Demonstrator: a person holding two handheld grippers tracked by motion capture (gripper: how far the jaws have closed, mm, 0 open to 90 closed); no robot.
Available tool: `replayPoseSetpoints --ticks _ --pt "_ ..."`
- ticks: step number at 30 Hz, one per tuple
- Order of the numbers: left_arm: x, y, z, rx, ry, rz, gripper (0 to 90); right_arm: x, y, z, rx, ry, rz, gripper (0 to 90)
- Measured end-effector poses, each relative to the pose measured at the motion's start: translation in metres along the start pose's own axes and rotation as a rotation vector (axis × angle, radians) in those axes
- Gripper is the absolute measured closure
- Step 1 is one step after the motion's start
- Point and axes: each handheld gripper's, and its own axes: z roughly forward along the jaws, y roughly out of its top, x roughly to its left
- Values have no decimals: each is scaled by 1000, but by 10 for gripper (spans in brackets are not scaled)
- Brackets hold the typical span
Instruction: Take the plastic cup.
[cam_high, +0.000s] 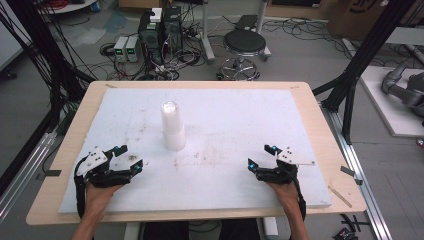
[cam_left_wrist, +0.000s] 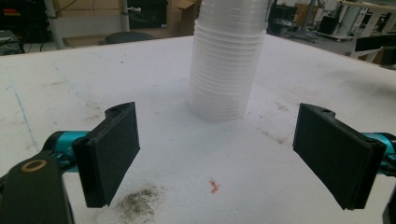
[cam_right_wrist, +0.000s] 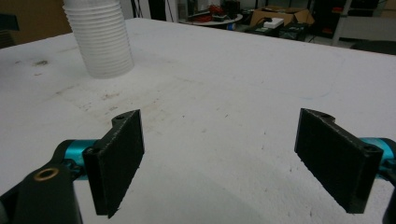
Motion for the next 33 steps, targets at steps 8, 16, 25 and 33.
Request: replayPoseSetpoints --ticks 8,16,25,33 --pt "3 0 -1 -8 -22 -20 144 -2 0 0 5 5 16 158" --pt "3 0 -1 -13 -22 -26 144 -1 0 0 6 3 16 157" --pt "8 3 -3 -13 -41 -73 140 -2 0 1 10 4 20 158" --pt "11 38 -6 -49 -70 -34 140 -2 0 1 4 9 16 157"
